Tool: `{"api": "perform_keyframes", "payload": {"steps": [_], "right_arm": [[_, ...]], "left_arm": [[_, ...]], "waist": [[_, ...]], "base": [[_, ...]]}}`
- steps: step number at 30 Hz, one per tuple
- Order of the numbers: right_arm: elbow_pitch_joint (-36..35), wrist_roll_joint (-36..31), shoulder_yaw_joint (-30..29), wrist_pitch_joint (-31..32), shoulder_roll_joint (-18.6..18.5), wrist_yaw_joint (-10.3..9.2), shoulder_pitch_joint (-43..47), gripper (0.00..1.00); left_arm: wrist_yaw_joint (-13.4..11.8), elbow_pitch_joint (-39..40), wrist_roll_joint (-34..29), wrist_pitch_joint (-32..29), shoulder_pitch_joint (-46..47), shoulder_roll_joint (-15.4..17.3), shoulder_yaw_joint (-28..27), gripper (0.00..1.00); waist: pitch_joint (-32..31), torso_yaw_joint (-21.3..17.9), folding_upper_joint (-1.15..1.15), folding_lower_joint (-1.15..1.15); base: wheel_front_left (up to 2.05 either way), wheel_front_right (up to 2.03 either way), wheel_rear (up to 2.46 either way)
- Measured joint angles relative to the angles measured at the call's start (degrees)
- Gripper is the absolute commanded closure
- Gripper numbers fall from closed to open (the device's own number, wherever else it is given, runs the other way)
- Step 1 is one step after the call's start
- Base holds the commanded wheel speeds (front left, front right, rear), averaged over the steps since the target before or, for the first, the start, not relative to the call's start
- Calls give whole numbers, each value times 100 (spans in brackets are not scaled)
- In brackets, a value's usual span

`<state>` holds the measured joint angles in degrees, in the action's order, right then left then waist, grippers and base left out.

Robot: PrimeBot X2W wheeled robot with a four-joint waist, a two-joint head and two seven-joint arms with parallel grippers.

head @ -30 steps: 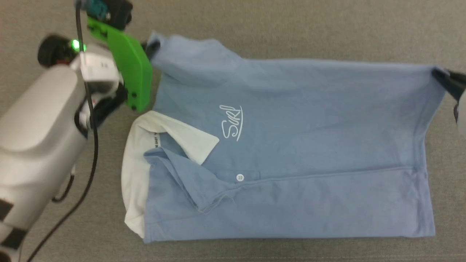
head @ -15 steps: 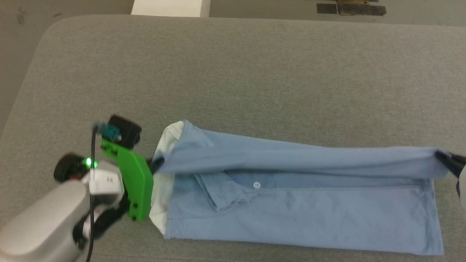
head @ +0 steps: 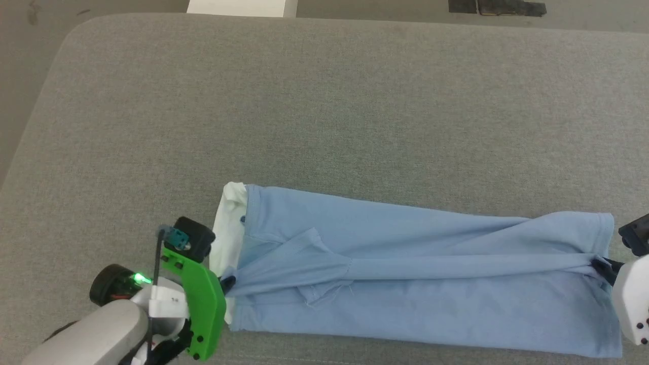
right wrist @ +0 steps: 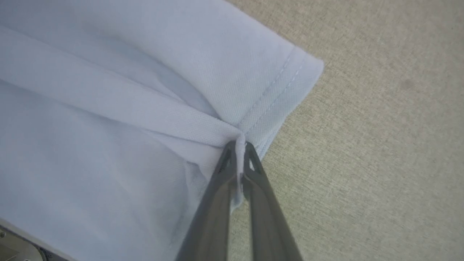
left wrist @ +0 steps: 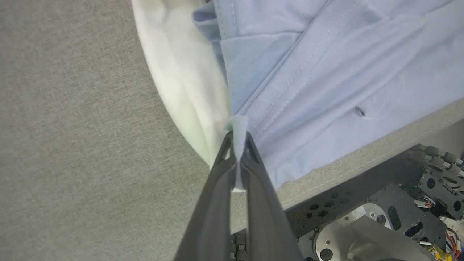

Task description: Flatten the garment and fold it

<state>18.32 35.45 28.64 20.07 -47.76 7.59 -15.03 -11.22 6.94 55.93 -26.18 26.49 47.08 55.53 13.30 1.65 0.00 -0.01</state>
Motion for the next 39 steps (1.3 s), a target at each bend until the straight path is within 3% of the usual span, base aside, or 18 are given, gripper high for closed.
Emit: {"api": "perform_keyframes", "payload": {"steps": [2, 3, 9, 15, 23, 28, 33, 39], "right_arm": [[49, -94, -64, 68, 96, 0, 1, 100], [86, -138, -134, 226, 223, 0, 13, 0], [-34, -101, -269, 349, 359, -2, 40, 0], [-533, 441, -750, 394, 461, -1, 109, 0], [-1042, 680, -2080, 577, 881, -2, 688, 0], [-1016, 281, -3043, 891, 1661, -2, 1165, 0], [-1023, -488, -4154, 1296, 2804, -2, 1421, 0], [-1112, -1213, -5035, 1689, 3827, -2, 1396, 0]], "left_arm": [[1, -127, -46, 35, -1, -110, 51, 100], [10, -318, -129, 164, -1, -231, 102, 0], [15, -705, -338, 609, 0, -454, 89, 0], [0, -871, -366, 1545, -2, -736, -253, 0], [-535, -1010, -611, 3406, -286, -913, -979, 0], [-925, -971, -1113, 4007, -608, -940, -1200, 0], [-1243, -656, -1914, 4069, -1029, -1049, -1562, 0], [-1230, -459, -2584, 4089, -1612, -1319, -2058, 0]], "waist": [[17, -14, 0, 0], [14, -36, 0, 0], [-133, -67, 0, 0], [-411, -79, 0, 0], [-712, -39, 0, 0], [-772, 5, 0, 0], [-749, 63, 0, 0], [-646, 103, 0, 0]], "base": [[0, 0, 0], [0, 0, 0], [0, 0, 0], [0, 0, 0], [0, 0, 0], [0, 0, 0], [0, 0, 0], [0, 0, 0]]}}
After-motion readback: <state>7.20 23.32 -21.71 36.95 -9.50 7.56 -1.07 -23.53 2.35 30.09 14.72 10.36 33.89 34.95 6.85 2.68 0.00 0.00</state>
